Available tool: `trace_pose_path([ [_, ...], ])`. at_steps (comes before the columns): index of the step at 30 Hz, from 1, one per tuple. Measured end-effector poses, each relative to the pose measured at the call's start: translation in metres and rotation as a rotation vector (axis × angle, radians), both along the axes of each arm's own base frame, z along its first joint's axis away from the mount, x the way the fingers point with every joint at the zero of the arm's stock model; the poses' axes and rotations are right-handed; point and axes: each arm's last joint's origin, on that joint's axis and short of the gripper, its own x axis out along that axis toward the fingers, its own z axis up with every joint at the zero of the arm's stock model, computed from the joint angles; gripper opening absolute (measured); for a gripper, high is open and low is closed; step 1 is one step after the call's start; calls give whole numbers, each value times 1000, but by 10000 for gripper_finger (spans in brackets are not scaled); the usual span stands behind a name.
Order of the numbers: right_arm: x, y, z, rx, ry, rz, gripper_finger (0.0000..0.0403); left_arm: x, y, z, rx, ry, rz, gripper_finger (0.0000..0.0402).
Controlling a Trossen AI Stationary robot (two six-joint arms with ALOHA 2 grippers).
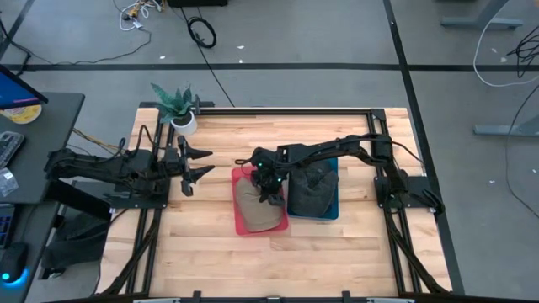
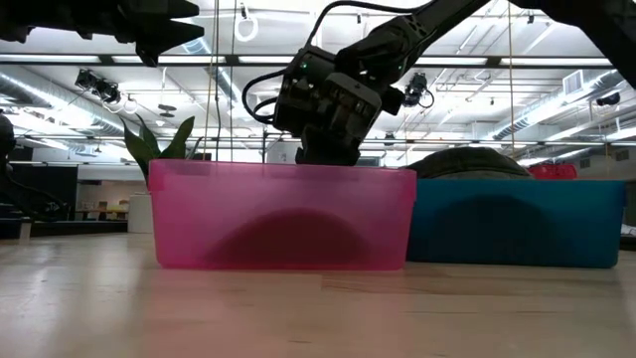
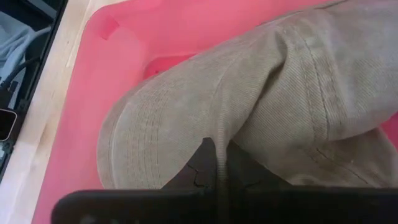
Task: Pick & Place hat
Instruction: Put the brown cap into the red bin, then return to Home Position
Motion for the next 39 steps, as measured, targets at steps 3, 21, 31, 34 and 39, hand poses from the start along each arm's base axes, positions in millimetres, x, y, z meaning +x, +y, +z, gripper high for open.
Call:
trace_pose_path([
  [3, 0, 0, -2, -4, 2, -2, 8, 0, 0, 0, 0, 0, 0, 213],
  [21, -6, 0, 33, -5, -31, -104, 204, 0, 0, 0, 1, 0, 4, 213],
  [31, -26, -6, 80, -12, -95, -96, 262, 0, 0, 0, -1, 1, 14, 213],
  [34, -34, -10, 102, -83, -140, -160, 266, 0, 0, 0, -2, 1, 14, 213],
  [39, -48, -3, 131, -244, -258, -242, 265, 0, 0, 0, -3, 0, 14, 213],
])
